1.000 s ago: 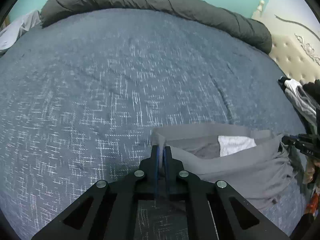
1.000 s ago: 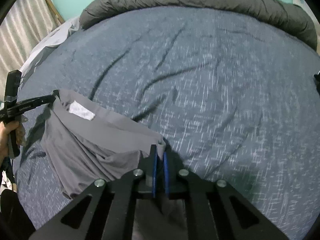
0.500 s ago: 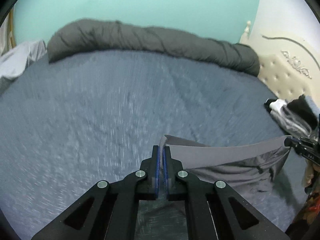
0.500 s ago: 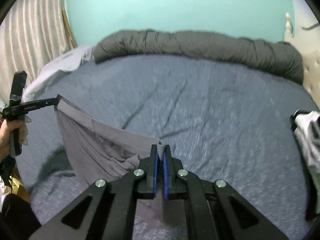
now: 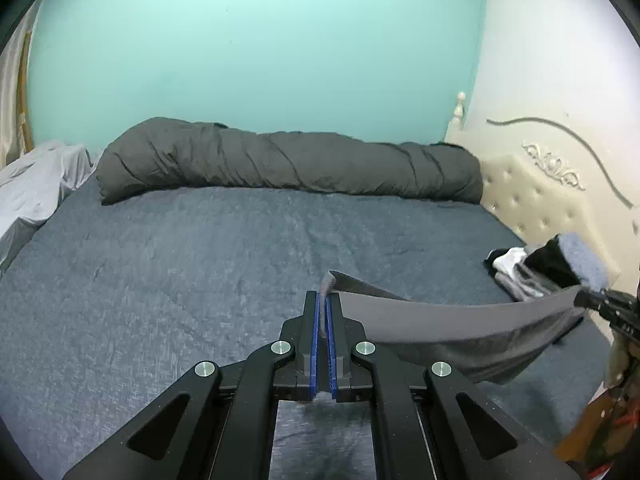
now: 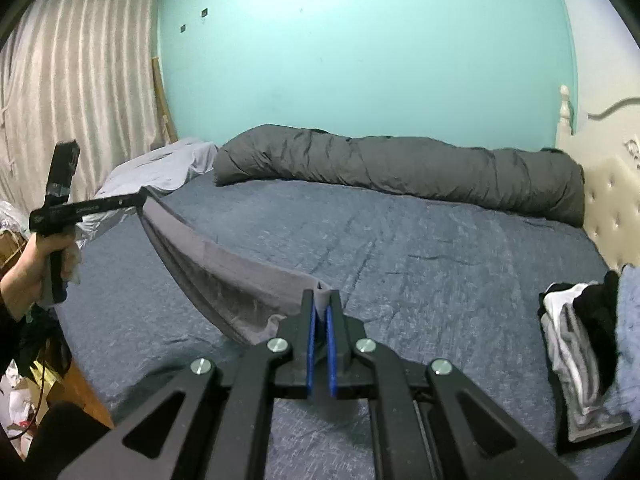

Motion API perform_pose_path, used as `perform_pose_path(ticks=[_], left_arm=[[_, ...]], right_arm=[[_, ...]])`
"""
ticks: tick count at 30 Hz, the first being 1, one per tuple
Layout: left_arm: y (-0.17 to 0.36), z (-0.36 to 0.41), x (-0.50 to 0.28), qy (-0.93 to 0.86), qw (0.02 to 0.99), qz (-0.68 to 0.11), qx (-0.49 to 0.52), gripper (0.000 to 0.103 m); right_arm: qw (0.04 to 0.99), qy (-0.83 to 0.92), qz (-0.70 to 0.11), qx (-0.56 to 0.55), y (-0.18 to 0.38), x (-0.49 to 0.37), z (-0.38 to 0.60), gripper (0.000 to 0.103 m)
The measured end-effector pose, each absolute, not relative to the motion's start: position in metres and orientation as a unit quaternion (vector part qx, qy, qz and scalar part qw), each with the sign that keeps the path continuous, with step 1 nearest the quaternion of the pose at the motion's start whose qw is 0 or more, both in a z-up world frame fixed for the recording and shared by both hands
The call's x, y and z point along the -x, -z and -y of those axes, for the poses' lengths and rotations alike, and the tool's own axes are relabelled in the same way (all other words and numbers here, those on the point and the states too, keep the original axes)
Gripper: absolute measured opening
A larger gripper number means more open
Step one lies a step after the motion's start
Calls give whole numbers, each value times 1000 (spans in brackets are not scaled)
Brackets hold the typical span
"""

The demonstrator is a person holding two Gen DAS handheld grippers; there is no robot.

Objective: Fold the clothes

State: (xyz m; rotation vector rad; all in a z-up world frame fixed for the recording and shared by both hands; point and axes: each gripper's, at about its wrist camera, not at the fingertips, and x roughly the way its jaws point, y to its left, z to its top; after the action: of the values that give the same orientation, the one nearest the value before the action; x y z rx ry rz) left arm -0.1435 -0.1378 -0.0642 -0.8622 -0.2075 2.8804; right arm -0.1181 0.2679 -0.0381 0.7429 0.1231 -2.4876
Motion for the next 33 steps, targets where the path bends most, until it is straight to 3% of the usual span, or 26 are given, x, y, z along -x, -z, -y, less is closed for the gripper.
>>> perform_pose_path(ticks=[9, 22, 33], left_arm=[[65, 128, 123, -945, 88, 81, 305, 3], [188, 129, 147, -906, 72, 105, 405, 3], [190, 133, 147, -913, 62, 96, 393, 3]], right_arm=[[271, 910, -45, -311, 49, 106, -275, 4], [253, 850, -2, -463, 196, 162, -279, 5], [243, 872, -10, -424, 185, 173, -273, 4]])
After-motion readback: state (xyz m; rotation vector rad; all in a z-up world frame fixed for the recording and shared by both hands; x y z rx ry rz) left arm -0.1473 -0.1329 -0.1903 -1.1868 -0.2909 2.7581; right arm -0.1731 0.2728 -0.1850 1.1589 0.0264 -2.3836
